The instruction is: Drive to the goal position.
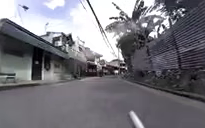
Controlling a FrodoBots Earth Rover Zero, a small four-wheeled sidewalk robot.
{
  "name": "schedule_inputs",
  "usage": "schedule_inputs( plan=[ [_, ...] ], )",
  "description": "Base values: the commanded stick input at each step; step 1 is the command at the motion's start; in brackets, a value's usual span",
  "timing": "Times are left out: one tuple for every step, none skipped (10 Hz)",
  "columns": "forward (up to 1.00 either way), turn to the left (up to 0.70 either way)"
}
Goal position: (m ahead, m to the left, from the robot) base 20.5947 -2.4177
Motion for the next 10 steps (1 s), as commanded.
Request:
schedule_inputs(
  plan=[
    [0.85, 0.00],
    [0.85, 0.00],
    [0.85, 0.00],
    [0.85, 0.00],
    [0.85, 0.00],
    [0.85, -0.01],
    [0.85, -0.06],
    [0.85, -0.16],
    [0.85, -0.30],
    [0.85, -0.34]
  ],
)
